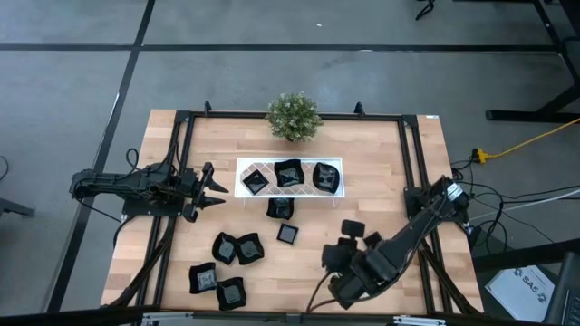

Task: Pick & Place Mini shaped plates
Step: Stack the black square plate on top of the black square plate on the shelf

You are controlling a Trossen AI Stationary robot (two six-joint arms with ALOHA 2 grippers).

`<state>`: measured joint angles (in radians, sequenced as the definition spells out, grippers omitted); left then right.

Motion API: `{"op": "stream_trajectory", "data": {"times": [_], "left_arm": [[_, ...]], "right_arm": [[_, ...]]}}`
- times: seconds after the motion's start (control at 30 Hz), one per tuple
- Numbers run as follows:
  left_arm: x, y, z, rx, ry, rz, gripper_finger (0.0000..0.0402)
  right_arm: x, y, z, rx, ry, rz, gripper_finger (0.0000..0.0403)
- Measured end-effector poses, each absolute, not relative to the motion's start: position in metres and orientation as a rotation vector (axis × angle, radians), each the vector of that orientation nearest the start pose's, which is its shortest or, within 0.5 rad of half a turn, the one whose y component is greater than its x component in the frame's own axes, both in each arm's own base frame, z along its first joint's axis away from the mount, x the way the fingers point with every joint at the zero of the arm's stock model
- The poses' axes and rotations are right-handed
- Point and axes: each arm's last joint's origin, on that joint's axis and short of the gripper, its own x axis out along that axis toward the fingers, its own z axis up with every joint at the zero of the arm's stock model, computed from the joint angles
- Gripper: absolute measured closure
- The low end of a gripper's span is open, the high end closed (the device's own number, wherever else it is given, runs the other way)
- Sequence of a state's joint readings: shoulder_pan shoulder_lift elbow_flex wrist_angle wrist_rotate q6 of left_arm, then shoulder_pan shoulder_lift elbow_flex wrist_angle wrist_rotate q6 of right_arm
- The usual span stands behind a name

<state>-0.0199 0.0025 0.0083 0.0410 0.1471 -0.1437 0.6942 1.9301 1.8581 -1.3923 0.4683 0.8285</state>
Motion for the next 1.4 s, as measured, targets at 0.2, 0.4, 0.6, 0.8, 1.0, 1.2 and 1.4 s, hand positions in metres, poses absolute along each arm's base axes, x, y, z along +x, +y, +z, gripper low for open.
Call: {"op": "stream_trajectory", "data": {"times": [0.2, 0.4, 0.6, 0.8, 1.0, 1.2, 1.4], "left_arm": [[0.097, -0.006, 0.17, -0.14, -0.035, -0.17, 0.0258], [0.097, -0.006, 0.17, -0.14, -0.035, -0.17, 0.0258], [0.097, -0.006, 0.17, -0.14, -0.035, -0.17, 0.0258], [0.097, -0.006, 0.17, -0.14, -0.035, -0.171, 0.0258], [0.097, -0.006, 0.17, -0.14, -0.035, -0.17, 0.0258], [0.097, -0.006, 0.17, -0.14, -0.035, -0.17, 0.0258], [0.097, -0.006, 0.17, -0.14, -0.035, -0.17, 0.0258]], "right_arm": [[0.28, 0.23, 0.269, 0.024, 1.275, -0.426, 0.0299], [0.27, 0.226, 0.242, 0.11, 1.37, -0.547, 0.0299], [0.262, 0.218, 0.218, 0.226, 1.425, -0.71, 0.0298], [0.261, 0.209, 0.198, 0.4, 1.487, -0.839, 0.0298], [0.263, 0.201, 0.18, 0.499, 1.526, -0.853, 0.0298], [0.262, 0.195, 0.17, 0.509, 1.525, -0.892, 0.0299], [0.257, 0.191, 0.163, 0.492, 1.524, -0.928, 0.0299]]}}
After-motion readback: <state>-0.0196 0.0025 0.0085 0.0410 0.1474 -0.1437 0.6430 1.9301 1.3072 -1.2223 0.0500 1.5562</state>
